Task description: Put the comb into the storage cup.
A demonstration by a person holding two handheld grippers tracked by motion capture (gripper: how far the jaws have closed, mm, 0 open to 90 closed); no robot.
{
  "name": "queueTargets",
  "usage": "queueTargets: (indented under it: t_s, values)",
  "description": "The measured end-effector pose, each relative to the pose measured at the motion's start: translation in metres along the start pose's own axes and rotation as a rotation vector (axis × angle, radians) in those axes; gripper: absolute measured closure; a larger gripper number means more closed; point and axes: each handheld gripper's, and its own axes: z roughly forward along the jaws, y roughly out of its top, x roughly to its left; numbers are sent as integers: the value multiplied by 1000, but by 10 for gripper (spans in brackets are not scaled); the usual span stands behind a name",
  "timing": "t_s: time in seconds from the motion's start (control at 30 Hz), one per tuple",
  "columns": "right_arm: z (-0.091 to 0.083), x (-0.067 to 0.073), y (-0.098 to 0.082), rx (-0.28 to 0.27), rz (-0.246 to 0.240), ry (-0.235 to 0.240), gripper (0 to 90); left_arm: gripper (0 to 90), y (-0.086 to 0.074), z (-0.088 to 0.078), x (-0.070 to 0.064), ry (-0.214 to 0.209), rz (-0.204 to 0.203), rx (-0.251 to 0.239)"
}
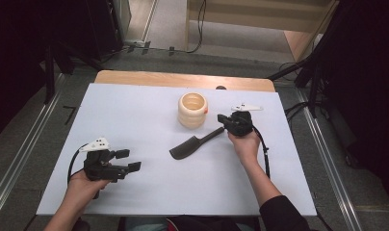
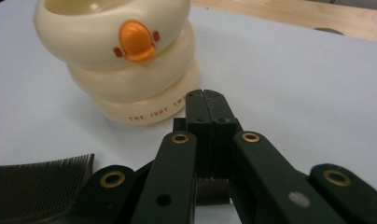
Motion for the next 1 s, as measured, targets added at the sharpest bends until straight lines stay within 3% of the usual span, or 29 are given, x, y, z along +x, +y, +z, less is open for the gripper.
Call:
queueTargets:
  t_s: [0.37, 1.0]
  values:
    - [21, -4, -10, 52, 12, -8, 875, 235, 0, 0, 0, -3, 0, 1]
    - [27, -6, -18, 83, 24, -8, 875, 235, 0, 0, 0, -6, -1, 1]
